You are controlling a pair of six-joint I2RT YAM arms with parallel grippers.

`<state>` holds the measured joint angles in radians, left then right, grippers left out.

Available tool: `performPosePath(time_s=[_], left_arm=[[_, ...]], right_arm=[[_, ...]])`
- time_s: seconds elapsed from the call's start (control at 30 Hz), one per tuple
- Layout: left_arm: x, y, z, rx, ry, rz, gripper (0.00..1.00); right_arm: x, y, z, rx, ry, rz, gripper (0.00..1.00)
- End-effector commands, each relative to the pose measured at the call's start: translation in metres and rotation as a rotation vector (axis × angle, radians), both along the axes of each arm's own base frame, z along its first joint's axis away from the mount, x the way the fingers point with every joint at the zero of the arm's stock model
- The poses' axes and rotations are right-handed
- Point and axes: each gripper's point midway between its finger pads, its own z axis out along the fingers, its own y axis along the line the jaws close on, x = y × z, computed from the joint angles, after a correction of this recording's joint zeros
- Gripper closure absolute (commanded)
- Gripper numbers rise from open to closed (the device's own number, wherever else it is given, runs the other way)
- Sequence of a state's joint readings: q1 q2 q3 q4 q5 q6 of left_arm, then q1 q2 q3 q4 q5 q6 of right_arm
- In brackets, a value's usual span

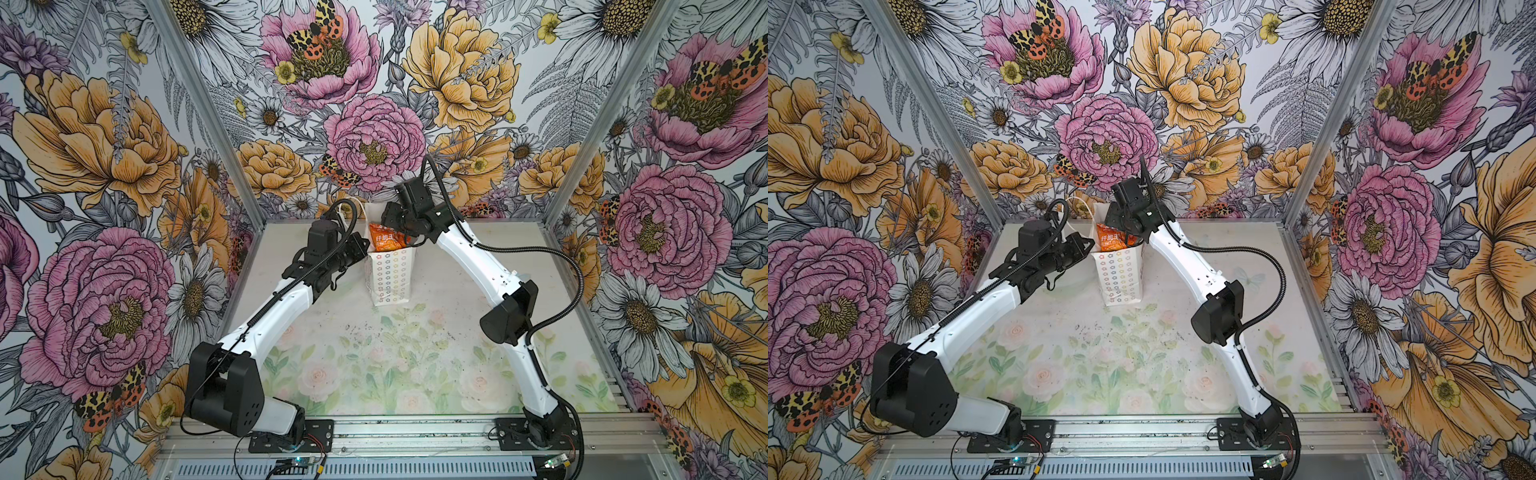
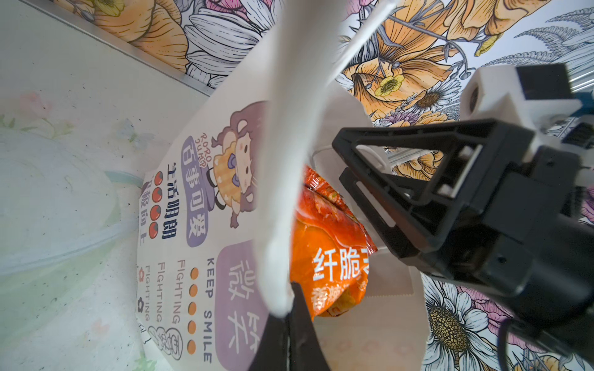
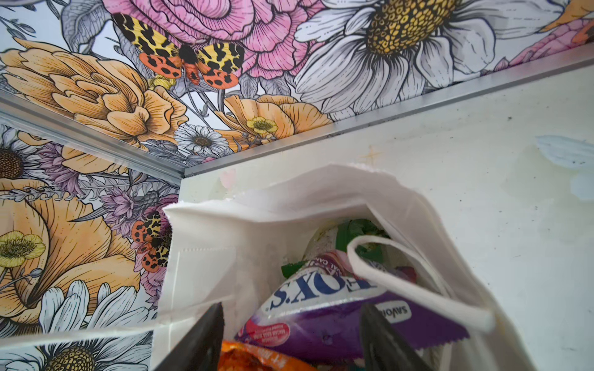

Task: Place the snacks into the paper bag

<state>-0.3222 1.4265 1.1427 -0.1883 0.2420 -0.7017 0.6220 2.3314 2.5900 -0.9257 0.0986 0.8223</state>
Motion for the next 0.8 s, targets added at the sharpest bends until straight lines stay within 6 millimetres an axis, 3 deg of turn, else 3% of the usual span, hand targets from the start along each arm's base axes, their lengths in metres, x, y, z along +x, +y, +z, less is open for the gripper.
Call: performPosePath(time_s=[0.0, 0.43, 0.77], left_arm=[[-0.009, 0.001, -0.008, -0.006, 0.029, -0.018, 0.99], [-0.009, 0.002, -0.009, -0.001, 0.034, -0.01, 0.99], [-0.01, 0.005, -0.009, 0.005, 0.036, 0.0, 0.99]], right_arm=[[0.014, 0.001, 0.005, -0.004, -0.069, 0.004, 0.37], [0.027, 0.001, 0.003, -0.004, -0.136, 0.034, 0.37], [0.028, 0.007, 0.02, 0.111, -0.227, 0.092, 0.37]])
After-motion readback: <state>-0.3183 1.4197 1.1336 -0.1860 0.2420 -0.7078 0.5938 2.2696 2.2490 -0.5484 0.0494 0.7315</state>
